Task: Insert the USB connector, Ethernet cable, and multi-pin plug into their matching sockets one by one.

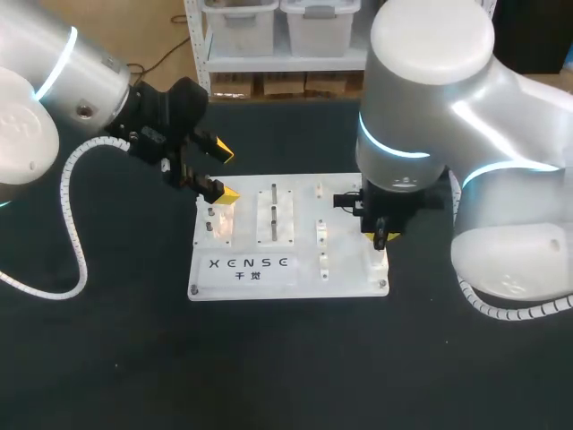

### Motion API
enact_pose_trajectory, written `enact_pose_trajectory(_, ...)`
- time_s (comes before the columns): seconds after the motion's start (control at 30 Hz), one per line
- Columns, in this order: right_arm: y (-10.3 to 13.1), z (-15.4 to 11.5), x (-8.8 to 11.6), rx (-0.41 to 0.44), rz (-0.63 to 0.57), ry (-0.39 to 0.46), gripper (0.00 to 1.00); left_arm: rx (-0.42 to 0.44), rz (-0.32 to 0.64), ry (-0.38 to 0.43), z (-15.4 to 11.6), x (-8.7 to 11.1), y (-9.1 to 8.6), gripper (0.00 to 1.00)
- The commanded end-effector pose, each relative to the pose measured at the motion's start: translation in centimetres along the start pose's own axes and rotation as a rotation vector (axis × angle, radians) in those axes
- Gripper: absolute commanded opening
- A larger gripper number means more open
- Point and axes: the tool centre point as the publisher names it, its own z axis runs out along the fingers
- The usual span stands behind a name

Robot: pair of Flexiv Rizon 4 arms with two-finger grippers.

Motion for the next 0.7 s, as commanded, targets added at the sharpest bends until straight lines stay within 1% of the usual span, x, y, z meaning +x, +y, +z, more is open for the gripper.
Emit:
enact_pose_trajectory(0.03, 0.0, 0.2, 0.1, 0.003, -0.001, 0.0, 0.0, -0.001, 0.002, -0.004, 0.0, 0.1, -0.1, 1.0)
enact_pose_trajectory(0.7, -0.1, 0.4, 1.2, 0.017, -0.031, -0.052, 0.0, -0.001, 0.002, -0.004, 0.0, 0.1, -0.1, 1.0)
